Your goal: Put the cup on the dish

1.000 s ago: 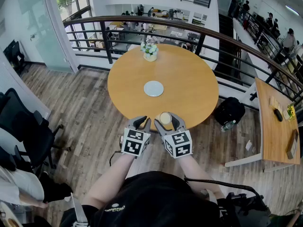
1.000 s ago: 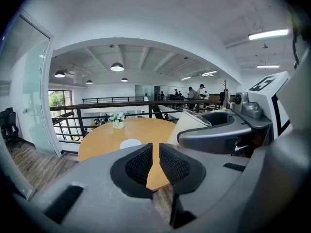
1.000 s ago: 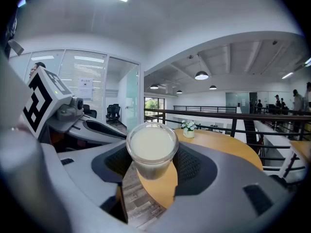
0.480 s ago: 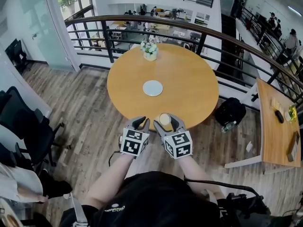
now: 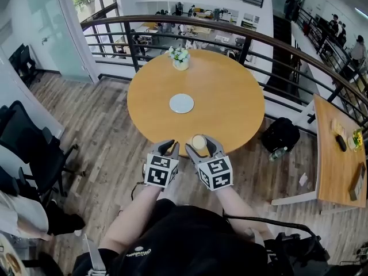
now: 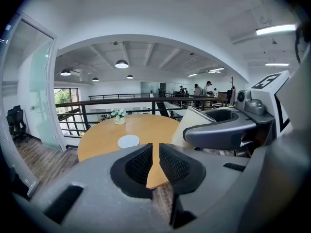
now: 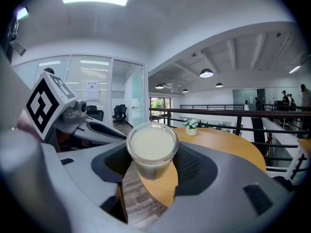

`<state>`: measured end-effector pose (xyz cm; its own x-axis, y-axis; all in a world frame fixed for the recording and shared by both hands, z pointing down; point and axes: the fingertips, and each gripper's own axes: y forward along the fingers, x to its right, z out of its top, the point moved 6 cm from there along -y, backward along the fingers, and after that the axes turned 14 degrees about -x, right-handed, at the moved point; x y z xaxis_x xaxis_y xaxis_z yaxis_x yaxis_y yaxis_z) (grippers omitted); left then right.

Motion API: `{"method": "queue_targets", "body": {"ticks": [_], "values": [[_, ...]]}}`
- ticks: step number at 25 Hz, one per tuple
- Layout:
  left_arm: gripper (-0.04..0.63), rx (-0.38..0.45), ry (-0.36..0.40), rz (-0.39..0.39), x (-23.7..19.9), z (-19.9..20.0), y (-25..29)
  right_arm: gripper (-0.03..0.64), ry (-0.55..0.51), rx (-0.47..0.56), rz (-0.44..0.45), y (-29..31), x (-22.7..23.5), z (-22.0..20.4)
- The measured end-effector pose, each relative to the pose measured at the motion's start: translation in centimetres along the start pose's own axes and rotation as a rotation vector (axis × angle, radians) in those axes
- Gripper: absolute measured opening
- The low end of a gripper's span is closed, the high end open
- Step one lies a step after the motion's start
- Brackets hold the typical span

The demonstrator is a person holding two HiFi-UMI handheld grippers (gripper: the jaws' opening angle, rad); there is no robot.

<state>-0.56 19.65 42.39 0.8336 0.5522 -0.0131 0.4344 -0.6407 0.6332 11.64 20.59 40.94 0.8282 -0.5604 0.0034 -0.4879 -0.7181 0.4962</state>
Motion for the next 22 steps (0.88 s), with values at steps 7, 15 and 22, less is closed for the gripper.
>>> {"method": "queue_targets", "body": {"ticks": [7, 15, 22], "values": [[0.046, -0.008, -0.006, 0.006, 0.7, 0.2, 1.1, 0.259, -0.006, -0.007, 0.008, 0.4, 1.3, -0.2], [0.046, -0.021, -0.023, -0.003, -2.6, 0.7, 4.4, 0.259, -0.009, -0.021, 0.009, 4.6, 2.7, 0.8], [0.046, -0.016, -0.030, -0.024, -8.0, 3.9, 9.3, 0.259, 0.001, -0.048, -0.008, 11.1, 5.9, 3.6]]}}
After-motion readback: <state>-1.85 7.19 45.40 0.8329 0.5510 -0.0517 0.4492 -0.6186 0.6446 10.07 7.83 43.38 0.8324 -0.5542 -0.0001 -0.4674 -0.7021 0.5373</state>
